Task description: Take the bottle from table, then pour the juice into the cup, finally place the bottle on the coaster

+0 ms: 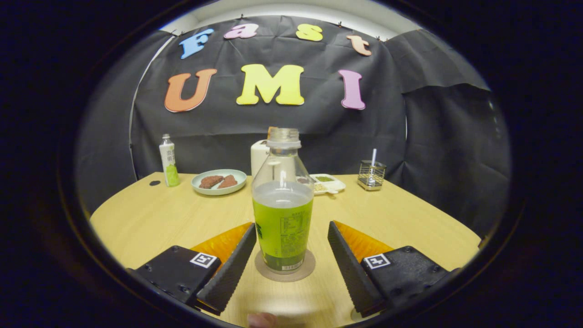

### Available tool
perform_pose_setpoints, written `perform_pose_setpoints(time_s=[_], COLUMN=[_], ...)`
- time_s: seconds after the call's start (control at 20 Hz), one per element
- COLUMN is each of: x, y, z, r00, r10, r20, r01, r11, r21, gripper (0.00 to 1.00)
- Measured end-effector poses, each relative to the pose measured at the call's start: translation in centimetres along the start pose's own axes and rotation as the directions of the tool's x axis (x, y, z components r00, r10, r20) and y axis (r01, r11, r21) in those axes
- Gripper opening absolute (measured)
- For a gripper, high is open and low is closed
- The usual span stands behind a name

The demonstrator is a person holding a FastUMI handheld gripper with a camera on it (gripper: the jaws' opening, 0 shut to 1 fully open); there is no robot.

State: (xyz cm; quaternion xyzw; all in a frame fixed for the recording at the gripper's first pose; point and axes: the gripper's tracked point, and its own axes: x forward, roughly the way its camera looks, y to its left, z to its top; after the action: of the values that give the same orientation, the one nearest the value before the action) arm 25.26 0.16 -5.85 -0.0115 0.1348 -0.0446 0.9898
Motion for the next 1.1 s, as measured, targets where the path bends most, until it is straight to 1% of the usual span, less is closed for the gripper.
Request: perform_pose_setpoints(time_s=[0.1, 0.2, 0.25, 0.35, 0.5, 0.65, 0.75, 0.85, 1.1], x=[-2.4, -5.4, -7.0, -9.3, -13.8, -17.7, -19.7, -21.4, -24.2], y=[0.0, -0.5, -0.5, -0.3, -1.3, -1.6, -1.8, -1.6, -1.1], z=[0.5, 1.2, 1.7, 2.4, 3.1, 3.3, 2.8, 2.2, 0.2], r00=[1.000, 0.999, 0.998, 0.998, 0.995, 0.988, 0.984, 0.979, 0.974], r10=[0.000, -0.028, -0.025, 0.002, -0.025, -0.023, -0.027, -0.016, 0.001], r20=[0.017, 0.038, 0.049, 0.069, 0.101, 0.151, 0.179, 0.202, 0.226], r01=[0.000, 0.029, 0.027, 0.000, 0.026, 0.022, 0.025, 0.011, -0.010], r11=[1.000, 0.999, 0.998, 1.000, 1.000, 1.000, 1.000, 1.000, 0.999], r21=[-0.008, -0.044, -0.049, -0.024, -0.015, 0.006, 0.012, 0.025, 0.037], gripper=[1.00, 1.00, 1.00, 1.00, 1.00, 1.00, 1.00, 1.00, 1.00])
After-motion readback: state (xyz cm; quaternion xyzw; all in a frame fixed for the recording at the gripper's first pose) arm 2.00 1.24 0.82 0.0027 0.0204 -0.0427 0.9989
